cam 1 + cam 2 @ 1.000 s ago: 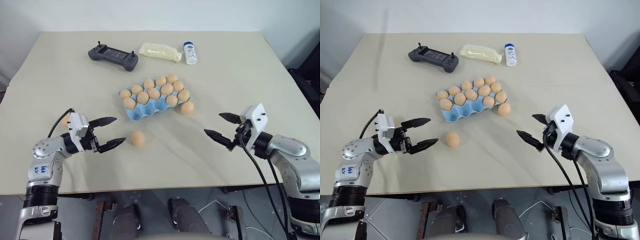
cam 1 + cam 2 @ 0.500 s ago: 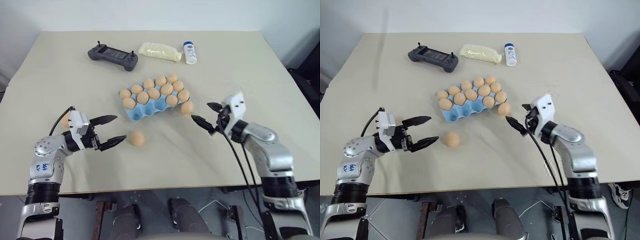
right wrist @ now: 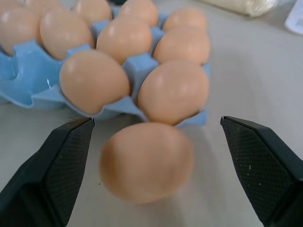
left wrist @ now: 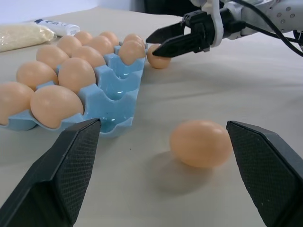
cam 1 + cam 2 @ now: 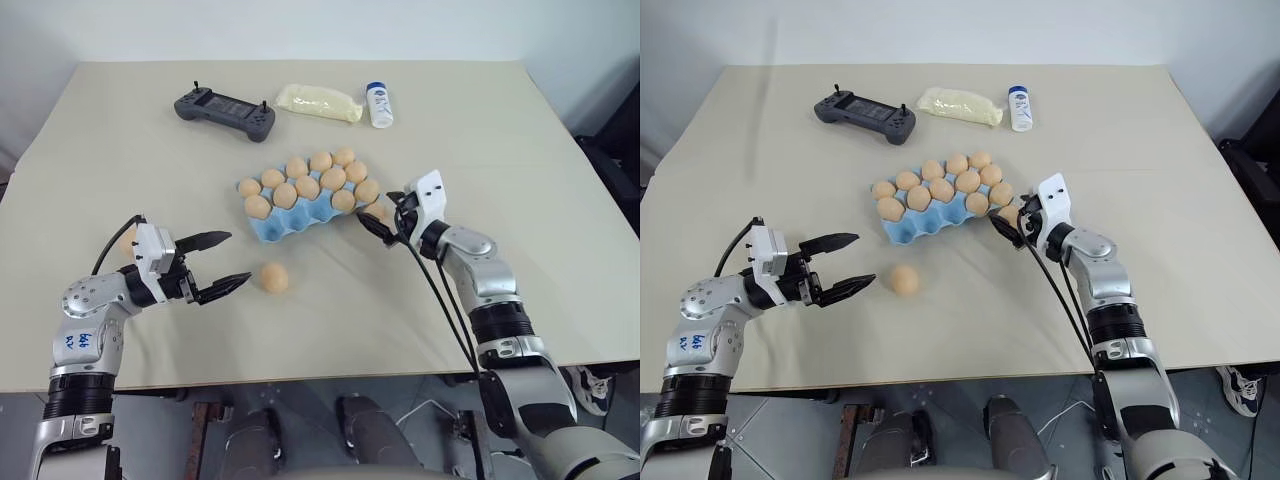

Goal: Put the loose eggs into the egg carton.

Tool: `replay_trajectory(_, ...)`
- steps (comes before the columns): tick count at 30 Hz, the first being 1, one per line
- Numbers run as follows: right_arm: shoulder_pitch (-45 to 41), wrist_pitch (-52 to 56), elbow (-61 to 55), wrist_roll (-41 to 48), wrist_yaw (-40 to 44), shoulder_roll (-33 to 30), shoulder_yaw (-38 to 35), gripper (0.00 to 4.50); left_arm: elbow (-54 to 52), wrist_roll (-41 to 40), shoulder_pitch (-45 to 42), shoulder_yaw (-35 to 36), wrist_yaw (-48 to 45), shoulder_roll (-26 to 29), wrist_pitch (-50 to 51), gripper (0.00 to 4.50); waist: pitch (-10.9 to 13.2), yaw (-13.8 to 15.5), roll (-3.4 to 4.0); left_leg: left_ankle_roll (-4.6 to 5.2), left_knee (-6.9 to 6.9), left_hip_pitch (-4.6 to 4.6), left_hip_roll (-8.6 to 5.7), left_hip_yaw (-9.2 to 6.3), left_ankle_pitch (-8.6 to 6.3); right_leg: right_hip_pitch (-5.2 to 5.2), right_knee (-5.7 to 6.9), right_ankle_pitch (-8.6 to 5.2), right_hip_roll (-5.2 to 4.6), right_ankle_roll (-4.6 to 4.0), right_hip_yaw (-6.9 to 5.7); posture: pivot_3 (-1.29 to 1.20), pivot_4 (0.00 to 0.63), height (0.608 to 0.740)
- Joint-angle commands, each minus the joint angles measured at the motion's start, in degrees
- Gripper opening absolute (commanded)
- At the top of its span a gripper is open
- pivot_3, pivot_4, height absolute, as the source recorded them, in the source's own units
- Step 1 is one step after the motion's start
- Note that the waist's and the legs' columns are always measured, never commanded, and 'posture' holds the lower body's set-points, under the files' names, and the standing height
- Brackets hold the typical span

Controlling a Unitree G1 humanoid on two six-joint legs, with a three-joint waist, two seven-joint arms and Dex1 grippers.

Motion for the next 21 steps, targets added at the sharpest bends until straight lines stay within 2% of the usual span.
replay_trajectory(1,-1.5,-1.3,0.6,-0.3,0.8,0.5,0.1,4.48,-3.2,-1.2,1.2,1.8,0.8,0.8,0.1,4.5,0.0,0.0,0.0,0.0,0.01,0.0,0.0,0.0,0.0,0.0,0.02,0.0,0.0,0.0,0.0,0.0,0.15,0.74)
replay_trajectory(6,-2.9,-1.0,4.6,-1.3,0.0,1.6,0.1,4.48,-3.7,-1.0,1.9,2.2,1.2,0.6,0.0,4.5,0.0,-0.2,0.0,-0.02,0.01,0.01,0.01,-0.01,0.01,0.0,0.04,0.0,0.01,0.0,-0.01,0.0,0.15,0.74)
replay_trajectory(9,-2.8,-0.3,4.5,-1.2,-1.2,2.1,-0.7,3.88,-3.6,-1.0,1.8,2.2,1.3,0.5,0.0,4.5,0.0,-0.2,0.0,-0.02,0.0,0.01,0.0,-0.01,0.01,0.0,0.04,0.0,0.01,0.0,-0.01,0.0,0.15,0.74)
replay_trajectory(13,-1.7,1.1,0.7,-0.6,-1.5,2.1,-1.0,2.61,-3.3,-1.0,1.6,2.2,1.3,0.5,-0.1,4.5,0.0,-0.2,0.01,-0.02,-0.01,0.01,0.0,-0.01,0.01,0.0,0.03,0.0,0.0,0.0,-0.01,0.0,0.15,0.74)
replay_trajectory(15,-1.0,2.1,-1.6,-0.3,-1.6,1.7,-1.2,2.3,-3.2,-1.0,1.5,2.2,1.3,0.5,-0.1,4.5,0.0,-0.2,0.01,-0.02,-0.02,0.01,0.02,-0.01,0.01,0.0,0.03,0.0,0.01,0.0,-0.01,0.0,0.15,0.74)
replay_trajectory(21,4.8,11.1,-18.5,1.7,-0.7,-1.5,-1.3,2.3,-2.6,-1.0,1.2,2.2,1.1,0.6,-0.1,4.5,0.0,0.0,0.01,-0.03,-0.04,-0.02,0.02,-0.02,0.0,-0.01,0.0,0.0,-0.01,0.0,-0.02,0.0,0.15,0.74)
